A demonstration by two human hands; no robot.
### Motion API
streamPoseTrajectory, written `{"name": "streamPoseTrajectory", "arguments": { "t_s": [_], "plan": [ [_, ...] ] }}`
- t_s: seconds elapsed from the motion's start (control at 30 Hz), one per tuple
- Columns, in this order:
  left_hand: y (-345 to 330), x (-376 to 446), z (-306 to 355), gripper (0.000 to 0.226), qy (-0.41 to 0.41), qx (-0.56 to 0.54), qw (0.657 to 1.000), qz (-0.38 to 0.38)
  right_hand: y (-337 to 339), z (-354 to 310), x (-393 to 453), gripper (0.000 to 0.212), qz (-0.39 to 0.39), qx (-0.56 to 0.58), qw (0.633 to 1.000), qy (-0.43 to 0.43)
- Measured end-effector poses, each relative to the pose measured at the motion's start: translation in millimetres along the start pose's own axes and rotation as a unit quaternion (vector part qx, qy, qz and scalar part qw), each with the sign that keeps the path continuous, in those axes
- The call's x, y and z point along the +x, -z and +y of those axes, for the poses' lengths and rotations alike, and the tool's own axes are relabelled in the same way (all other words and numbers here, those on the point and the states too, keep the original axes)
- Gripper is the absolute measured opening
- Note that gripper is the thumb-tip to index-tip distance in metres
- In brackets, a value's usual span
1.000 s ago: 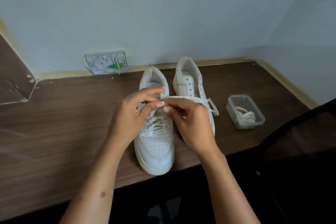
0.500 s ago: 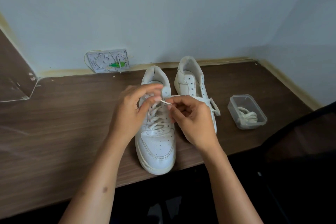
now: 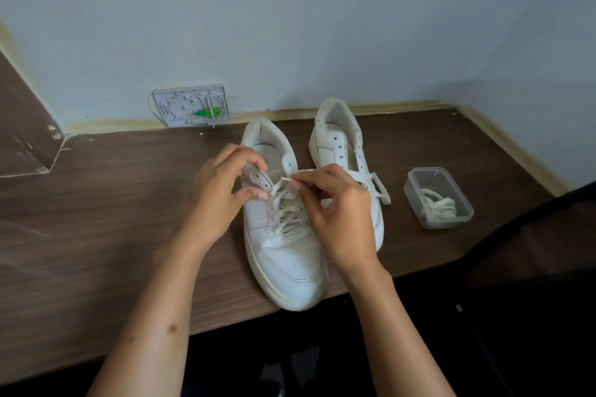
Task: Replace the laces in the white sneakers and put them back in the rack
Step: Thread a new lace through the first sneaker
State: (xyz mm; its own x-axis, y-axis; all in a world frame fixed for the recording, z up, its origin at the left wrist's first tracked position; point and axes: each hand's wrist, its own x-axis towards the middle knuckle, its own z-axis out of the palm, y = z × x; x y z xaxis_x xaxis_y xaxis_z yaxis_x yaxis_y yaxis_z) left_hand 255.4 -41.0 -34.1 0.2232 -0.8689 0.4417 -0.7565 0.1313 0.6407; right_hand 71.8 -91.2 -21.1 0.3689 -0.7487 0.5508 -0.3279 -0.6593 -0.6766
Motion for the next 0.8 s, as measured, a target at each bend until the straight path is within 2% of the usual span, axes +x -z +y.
{"name": "streamPoseTrajectory", "arguments": {
  "t_s": [0.1, 0.3, 0.4, 0.6, 0.7, 0.8],
  "plan": [
    [0, -3, 2, 0.034, -0.014, 0.003, 1.0, 0.018, -8, -2, 0, 0.011, 0.026, -0.035, 0.999, 0.015],
    [0, -6, 4, 0.03, -0.048, 0.026, 0.997, 0.055, -24, -1, 1, 0.015, 0.006, -0.106, 0.994, 0.014],
    [-1, -7, 7, 0.031, -0.058, 0.052, 0.995, 0.063, -30, -2, 3, 0.02, 0.001, -0.082, 0.996, -0.032],
    [-2, -11, 10, 0.032, -0.035, 0.095, 0.992, 0.076, -23, 0, 10, 0.017, -0.089, -0.012, 0.988, -0.125],
    [0, -11, 9, 0.035, -0.017, 0.072, 0.994, 0.08, -24, -6, 3, 0.018, -0.046, -0.05, 0.992, -0.11],
    [0, -11, 10, 0.02, -0.021, 0.005, 0.997, 0.078, -21, -20, -23, 0.022, 0.045, -0.084, 0.988, -0.119]
  ]
}}
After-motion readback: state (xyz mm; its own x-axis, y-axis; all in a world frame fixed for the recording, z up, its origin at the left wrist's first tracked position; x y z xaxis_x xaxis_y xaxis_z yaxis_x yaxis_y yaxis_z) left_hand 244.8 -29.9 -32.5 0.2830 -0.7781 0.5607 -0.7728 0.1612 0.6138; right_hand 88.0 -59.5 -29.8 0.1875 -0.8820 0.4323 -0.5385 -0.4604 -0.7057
